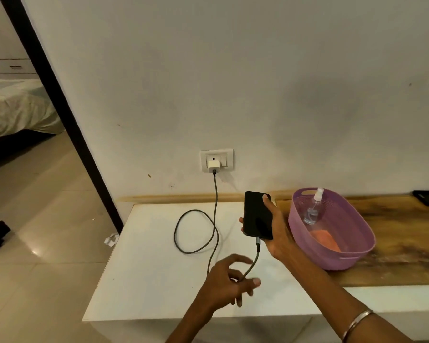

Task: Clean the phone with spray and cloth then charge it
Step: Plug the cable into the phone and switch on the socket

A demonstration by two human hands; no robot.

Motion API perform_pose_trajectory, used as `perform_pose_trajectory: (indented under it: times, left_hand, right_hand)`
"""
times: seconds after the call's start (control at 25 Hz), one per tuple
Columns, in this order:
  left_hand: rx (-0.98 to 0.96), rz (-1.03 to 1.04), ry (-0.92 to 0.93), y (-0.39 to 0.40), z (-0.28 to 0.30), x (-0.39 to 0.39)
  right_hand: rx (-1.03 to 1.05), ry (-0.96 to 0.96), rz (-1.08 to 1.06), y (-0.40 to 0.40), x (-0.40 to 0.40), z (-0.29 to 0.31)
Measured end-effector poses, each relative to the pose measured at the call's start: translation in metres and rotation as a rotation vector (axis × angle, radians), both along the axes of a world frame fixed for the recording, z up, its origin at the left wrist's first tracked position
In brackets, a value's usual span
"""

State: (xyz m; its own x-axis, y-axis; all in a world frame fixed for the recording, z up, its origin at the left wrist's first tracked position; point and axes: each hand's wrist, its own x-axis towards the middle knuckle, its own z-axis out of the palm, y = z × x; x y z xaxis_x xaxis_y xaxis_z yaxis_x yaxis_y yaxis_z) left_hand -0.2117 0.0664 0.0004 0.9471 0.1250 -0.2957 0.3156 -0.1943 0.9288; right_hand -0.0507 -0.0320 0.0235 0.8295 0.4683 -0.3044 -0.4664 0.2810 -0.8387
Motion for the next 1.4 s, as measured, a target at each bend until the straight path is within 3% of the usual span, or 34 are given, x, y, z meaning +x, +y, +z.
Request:
perform_pose_trajectory:
  times: [0.24, 0.4, 0.76, 1.2, 1.4]
  left_hand:
    - [0.554, -0.237, 0.073, 0.046, -0.067, -0.006]
    - [0.841, -0.304, 0.026, 0.070, -0.092, 0.007]
    - [0.824, -0.375, 0.023, 0.082, -0.100, 0.025]
    - [0.876, -0.346, 0.037, 0.073, -0.096, 0.022]
    - [0.809, -0.275, 0.033, 0.073, -0.098, 0.017]
  right_hand:
    - [-0.419, 0.062, -0.022, -0.003, 0.031, -0.079]
    - [-0.684, -0.044, -0.035, 0.000, 0.040, -0.120]
    - [-1.190, -0.380, 0.173, 0.008, 0.036, -0.151]
    - [-1.390, -0.595, 0.039, 0.010, 0.001, -0.146]
    - [-1.450, -0.639, 0.009, 0.009, -0.008, -0.147]
